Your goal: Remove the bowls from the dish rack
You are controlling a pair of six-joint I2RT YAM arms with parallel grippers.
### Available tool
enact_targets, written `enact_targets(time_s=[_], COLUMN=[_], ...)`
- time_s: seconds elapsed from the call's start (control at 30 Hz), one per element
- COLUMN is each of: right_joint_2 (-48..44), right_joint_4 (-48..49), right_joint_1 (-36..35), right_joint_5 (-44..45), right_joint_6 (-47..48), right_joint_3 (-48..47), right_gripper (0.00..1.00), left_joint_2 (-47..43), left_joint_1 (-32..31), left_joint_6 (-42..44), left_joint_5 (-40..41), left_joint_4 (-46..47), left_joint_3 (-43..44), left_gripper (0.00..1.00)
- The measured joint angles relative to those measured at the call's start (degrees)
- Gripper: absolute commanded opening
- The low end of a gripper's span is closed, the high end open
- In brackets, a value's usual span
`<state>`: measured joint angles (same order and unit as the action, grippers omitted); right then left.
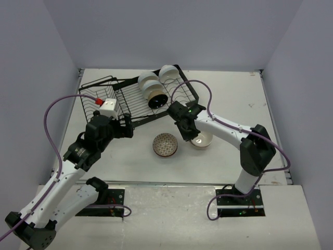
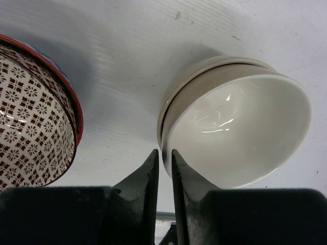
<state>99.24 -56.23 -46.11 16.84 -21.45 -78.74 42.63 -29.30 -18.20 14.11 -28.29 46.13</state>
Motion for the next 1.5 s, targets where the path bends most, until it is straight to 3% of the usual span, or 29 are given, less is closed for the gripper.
enact_targets(time_s=[0.3,0.43,0.47,0.5,0.57,0.73,0.93,1.1,1.4,1.5], right_joint_2=[-4.50,-8.85,-9.86,-10.60,-12.00,-9.86,1.99,8.57,14.23,17.81], right_joint_4=[-0.98,3.58,6.16,9.22,18.45,41.44,69.13,73.31,79.06,81.53], right_joint_1=[0.00,0.15,0.31,0.39,0.55,2.51,9.88,10.86,11.72,12.04], right_joint_5=[-0.33,-3.50,-4.79,-6.05,-8.98,-16.33,-24.55,-22.60,-18.10,-17.81], right_joint_6=[0.09,0.04,-0.42,-1.11,-3.17,-16.28,-39.12,-48.22,-56.41,-58.42], right_joint_3=[-4.31,-6.23,-6.14,-5.86,-3.80,2.43,9.42,9.55,6.10,4.76], right_gripper=[0.35,0.65,0.84,0.92,0.99,0.99,0.99,0.92,0.52,0.44], left_joint_2=[1.14,3.04,3.37,3.61,3.69,4.02,3.87,0.76,0.57,0.46], left_joint_1=[-0.02,0.00,0.00,0.00,-0.02,0.00,0.04,0.70,1.60,1.81], left_joint_6=[0.00,-0.02,-0.04,-0.04,-0.22,-1.38,-3.93,-3.91,-3.72,-3.69], left_joint_5=[0.11,1.11,1.62,2.34,4.15,13.03,23.61,25.11,22.36,21.03], left_joint_4=[0.00,-0.13,-0.26,-0.48,-1.11,-4.39,-7.17,-6.71,-6.14,-5.64], left_joint_3=[0.00,0.00,0.02,0.07,0.24,3.45,5.49,4.61,3.32,2.91], left_gripper=[1.00,1.00,1.00,1.00,1.00,1.00,1.00,1.00,1.00,1.00])
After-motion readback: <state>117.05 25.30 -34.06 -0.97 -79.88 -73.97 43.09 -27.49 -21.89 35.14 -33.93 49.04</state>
